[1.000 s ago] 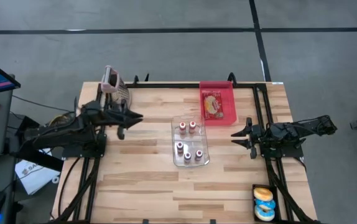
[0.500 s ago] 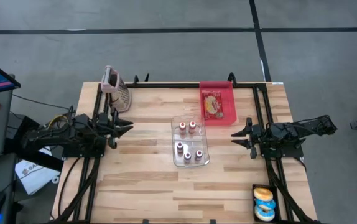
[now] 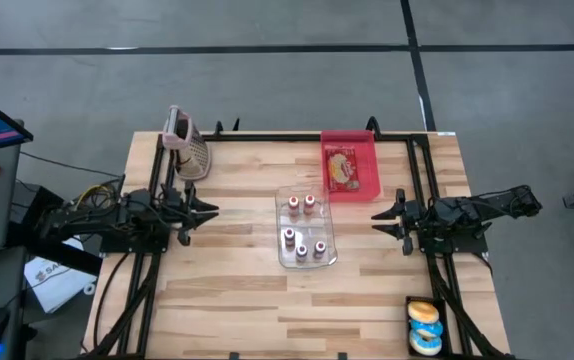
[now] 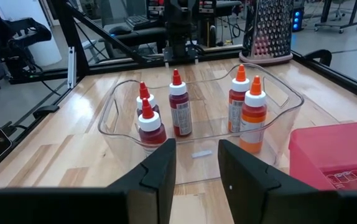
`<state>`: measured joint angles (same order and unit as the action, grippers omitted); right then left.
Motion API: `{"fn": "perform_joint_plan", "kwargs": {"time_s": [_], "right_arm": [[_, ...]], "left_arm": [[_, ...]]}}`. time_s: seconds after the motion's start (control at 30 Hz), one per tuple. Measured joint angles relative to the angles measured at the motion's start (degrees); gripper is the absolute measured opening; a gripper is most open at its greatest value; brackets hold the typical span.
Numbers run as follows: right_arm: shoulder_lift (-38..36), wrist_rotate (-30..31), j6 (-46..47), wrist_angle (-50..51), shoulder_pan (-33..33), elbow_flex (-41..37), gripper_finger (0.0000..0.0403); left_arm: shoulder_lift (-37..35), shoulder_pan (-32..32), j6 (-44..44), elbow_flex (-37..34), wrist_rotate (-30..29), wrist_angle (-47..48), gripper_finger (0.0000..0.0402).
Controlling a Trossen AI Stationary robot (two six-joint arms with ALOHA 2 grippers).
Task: Pick & Place Food Item
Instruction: Return to Home Position
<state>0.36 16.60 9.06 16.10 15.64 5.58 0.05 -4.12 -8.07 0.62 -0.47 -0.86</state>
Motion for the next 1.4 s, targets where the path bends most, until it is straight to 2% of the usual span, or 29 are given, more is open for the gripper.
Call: {"fn": "perform_joint_plan", "kwargs": {"time_s": [0.2, 0.43, 1.4], "right_arm": [[0.0, 0.0, 0.0, 0.0, 0.0, 0.0, 0.0113], [0.0, 0.0, 0.0, 0.0, 0.0, 0.0, 0.0113], [0.0, 0.0, 0.0, 0.0, 0.0, 0.0, 0.0113]], "left_arm": [[0.3, 0.0, 1.7, 0.0, 0.0, 0.1, 0.0076], [0.3, 0.0, -2.2, -0.1, 0.3, -0.4, 0.0076], [0.3, 0.0, -2.3, -0.2, 0.3, -0.6, 0.0076]]}}
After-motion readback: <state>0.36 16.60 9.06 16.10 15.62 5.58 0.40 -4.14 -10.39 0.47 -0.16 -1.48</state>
